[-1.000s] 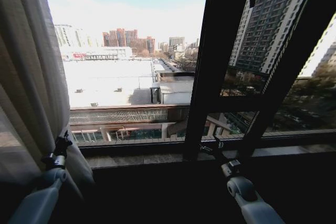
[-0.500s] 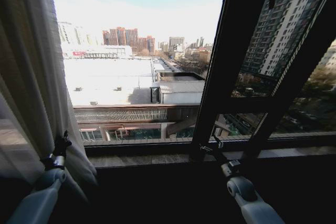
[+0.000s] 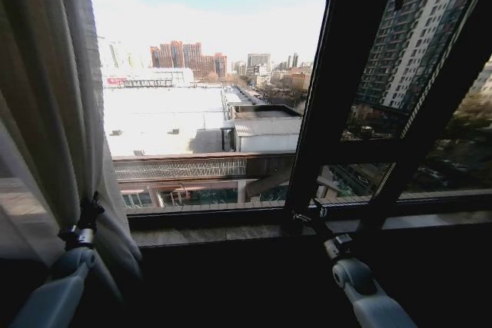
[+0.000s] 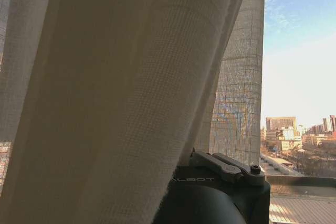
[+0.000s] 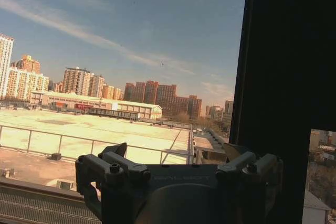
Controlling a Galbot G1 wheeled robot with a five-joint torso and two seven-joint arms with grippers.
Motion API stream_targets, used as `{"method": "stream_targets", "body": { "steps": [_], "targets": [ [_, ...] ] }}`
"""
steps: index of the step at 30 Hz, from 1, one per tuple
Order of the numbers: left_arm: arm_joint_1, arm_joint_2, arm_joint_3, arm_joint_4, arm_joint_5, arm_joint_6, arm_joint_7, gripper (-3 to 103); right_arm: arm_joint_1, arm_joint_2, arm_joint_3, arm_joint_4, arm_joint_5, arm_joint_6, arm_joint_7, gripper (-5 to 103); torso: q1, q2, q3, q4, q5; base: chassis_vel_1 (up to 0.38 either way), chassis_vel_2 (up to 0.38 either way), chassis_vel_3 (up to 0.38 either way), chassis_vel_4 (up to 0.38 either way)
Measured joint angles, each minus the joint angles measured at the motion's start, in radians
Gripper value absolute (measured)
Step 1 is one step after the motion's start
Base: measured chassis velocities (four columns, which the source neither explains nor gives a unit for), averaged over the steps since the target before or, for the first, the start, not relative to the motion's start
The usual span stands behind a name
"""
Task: Open the curtains by pulling them apart, changing their state from closed to fully open.
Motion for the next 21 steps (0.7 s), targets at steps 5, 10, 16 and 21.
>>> {"method": "stream_targets", "body": {
  "steps": [5,10,16,21],
  "targets": [
    [0.005,-0.002,0.006,-0.009,0.001,-0.007,0.008,0,0.0,0.0,0.0,0.0,0.0,0.0,0.0,100,0.0,0.0,0.0,0.0003,-0.0005,0.096,0.093,-0.089,-0.103],
    [0.014,-0.005,0.01,-0.015,-0.001,-0.011,0.017,0,0.0,0.0,0.0,0.0,0.0,0.0,0.0,100,0.0,0.0,0.0,-0.0006,0.0004,0.021,0.024,0.002,-0.004],
    [-0.006,0.027,-0.016,0.083,-0.005,-0.016,-0.003,0,0.0,0.0,0.0,0.0,0.0,0.0,0.0,100,0.0,0.0,0.0,-0.0009,0.0003,-0.008,-0.009,0.003,0.002],
    [-0.04,0.073,-0.07,0.228,0.007,-0.046,-0.03,0,0.0,0.0,0.0,0.0,0.0,0.0,0.0,100,0.0,0.0,0.0,0.0004,-0.0001,0.0,0.0,0.0,0.0]
  ]
}}
